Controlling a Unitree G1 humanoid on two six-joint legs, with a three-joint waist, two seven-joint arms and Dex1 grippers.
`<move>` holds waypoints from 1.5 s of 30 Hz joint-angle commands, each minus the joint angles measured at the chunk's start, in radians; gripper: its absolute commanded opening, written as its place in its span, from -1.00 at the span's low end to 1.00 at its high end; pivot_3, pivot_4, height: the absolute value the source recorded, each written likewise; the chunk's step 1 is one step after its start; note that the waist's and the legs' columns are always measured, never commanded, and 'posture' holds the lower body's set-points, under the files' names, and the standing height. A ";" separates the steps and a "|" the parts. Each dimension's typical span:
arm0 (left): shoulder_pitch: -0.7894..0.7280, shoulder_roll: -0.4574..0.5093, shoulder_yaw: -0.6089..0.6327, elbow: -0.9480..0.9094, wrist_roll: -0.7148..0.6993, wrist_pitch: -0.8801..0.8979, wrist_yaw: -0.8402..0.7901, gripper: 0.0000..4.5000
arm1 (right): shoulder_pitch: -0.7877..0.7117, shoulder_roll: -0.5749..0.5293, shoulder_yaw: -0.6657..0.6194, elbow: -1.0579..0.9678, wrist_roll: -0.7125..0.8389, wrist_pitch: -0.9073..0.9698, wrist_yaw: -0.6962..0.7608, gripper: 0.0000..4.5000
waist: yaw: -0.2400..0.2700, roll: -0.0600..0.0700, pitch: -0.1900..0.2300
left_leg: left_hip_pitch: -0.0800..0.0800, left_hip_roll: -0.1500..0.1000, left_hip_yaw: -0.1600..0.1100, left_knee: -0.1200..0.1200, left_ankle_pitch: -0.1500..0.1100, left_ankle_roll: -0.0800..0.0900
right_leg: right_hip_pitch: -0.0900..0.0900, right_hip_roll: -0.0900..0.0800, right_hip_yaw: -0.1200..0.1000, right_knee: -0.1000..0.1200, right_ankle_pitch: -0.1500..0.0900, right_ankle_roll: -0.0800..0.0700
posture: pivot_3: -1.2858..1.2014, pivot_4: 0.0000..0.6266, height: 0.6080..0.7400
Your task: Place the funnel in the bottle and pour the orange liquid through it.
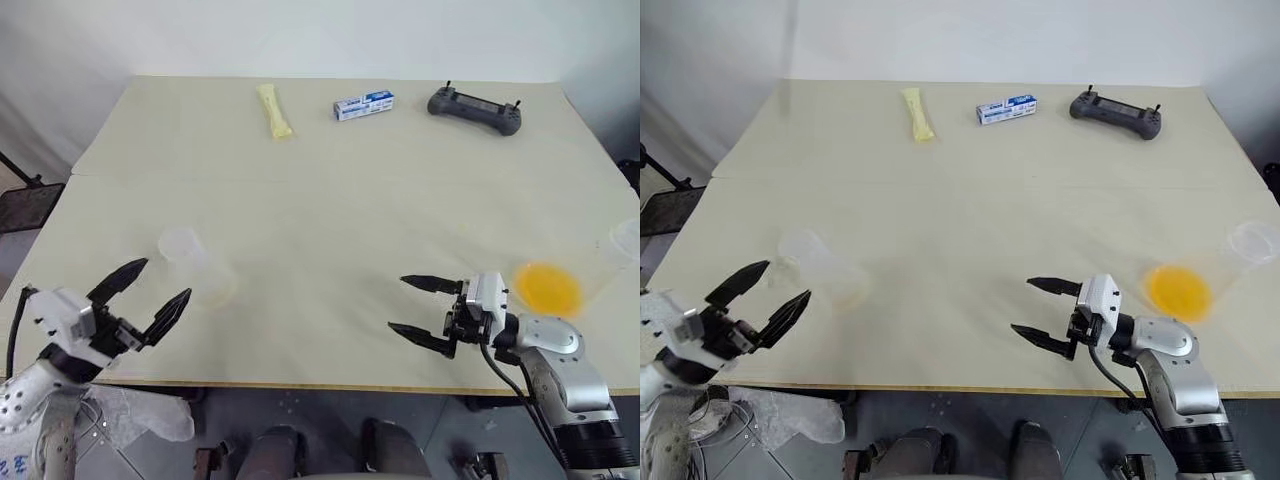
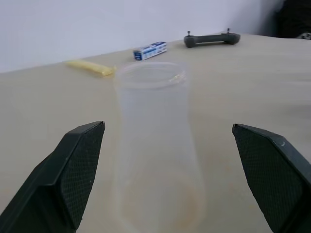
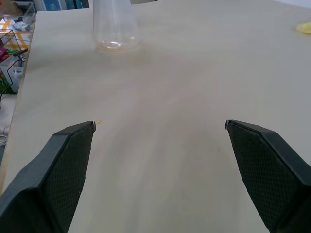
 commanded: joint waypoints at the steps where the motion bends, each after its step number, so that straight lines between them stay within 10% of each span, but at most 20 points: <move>1: -0.052 0.028 -0.007 0.029 0.014 0.000 -0.003 0.99 | 0.019 -0.001 -0.034 -0.017 0.010 -0.028 -0.007 1.00 | -0.001 0.000 0.000 | 0.000 0.000 0.000 0.000 0.000 0.000 | 0.000 0.000 0.000 0.000 0.000 0.000 | 0.03 -0.52 1.00; 12: -0.186 0.076 -0.076 0.089 0.058 0.107 0.020 0.99 | 0.068 0.002 -0.055 -0.035 0.013 -0.049 -0.026 1.00 | 0.001 0.000 0.000 | 0.000 0.000 0.000 0.000 0.000 0.000 | 0.000 0.001 -0.001 0.001 0.000 0.000 | 0.03 -0.52 1.00; 19: -0.239 0.104 -0.083 0.101 0.047 0.157 0.007 0.10 | 0.088 0.002 -0.069 -0.034 0.013 -0.069 -0.034 1.00 | 0.000 0.000 0.000 | 0.000 0.000 0.000 0.000 0.000 0.000 | 0.000 0.001 -0.001 0.001 0.000 0.001 | 0.03 -0.52 1.00; 30: -0.532 0.097 -0.266 0.225 0.049 0.208 -0.190 0.10 | 0.120 -0.010 -0.103 -0.051 0.022 -0.083 -0.053 1.00 | 0.003 0.000 0.000 | 0.000 -0.001 0.001 0.001 0.000 0.001 | 0.000 0.001 -0.004 0.001 0.001 0.002 | 0.03 -0.52 1.00; 45: -1.021 -0.214 -0.589 0.705 0.232 0.085 -0.423 0.10 | 0.182 -0.089 -0.246 -0.223 0.113 0.023 -0.093 1.00 | 0.003 -0.003 0.002 | -0.001 -0.001 0.004 0.003 0.001 0.002 | 0.000 0.003 -0.005 0.001 0.002 0.004 | 0.03 -0.52 1.00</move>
